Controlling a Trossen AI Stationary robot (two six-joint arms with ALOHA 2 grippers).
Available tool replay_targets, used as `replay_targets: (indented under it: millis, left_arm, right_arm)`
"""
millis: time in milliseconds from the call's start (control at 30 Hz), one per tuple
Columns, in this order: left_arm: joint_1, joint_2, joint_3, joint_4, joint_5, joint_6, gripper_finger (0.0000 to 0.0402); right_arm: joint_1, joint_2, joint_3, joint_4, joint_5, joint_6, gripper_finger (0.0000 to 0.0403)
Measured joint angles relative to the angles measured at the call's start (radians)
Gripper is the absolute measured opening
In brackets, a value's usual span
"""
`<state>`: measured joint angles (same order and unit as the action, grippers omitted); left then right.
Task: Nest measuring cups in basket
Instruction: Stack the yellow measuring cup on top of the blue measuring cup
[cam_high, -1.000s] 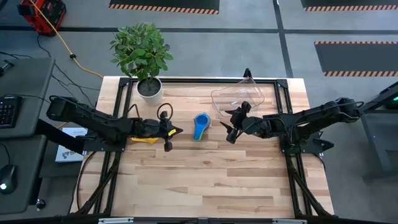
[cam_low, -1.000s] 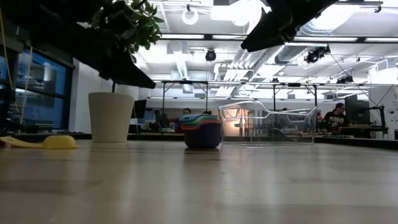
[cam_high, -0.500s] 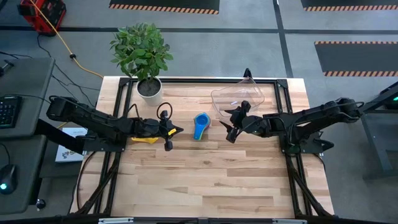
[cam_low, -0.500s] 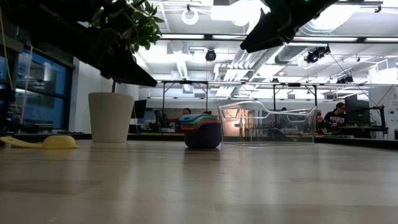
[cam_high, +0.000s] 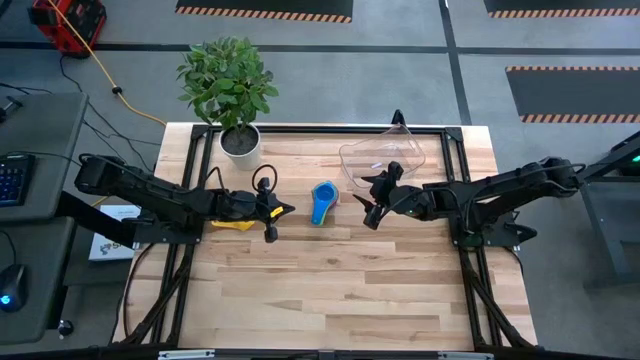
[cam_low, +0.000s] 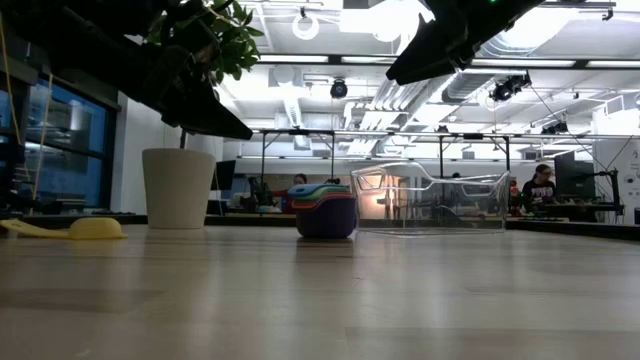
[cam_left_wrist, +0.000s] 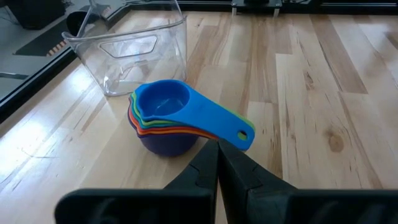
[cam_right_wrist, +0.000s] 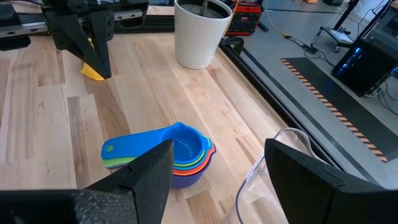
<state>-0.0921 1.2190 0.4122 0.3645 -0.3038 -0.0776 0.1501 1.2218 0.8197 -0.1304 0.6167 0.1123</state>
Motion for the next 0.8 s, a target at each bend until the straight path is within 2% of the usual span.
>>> replay_targets:
  millis: [800]
  left_arm:
    - [0.0,0.0,0.0,0.0,-0.026,0.0,0.0]
  right_arm:
    - [0.0,0.0,0.0,0.0,0.0,0.002,0.0243]
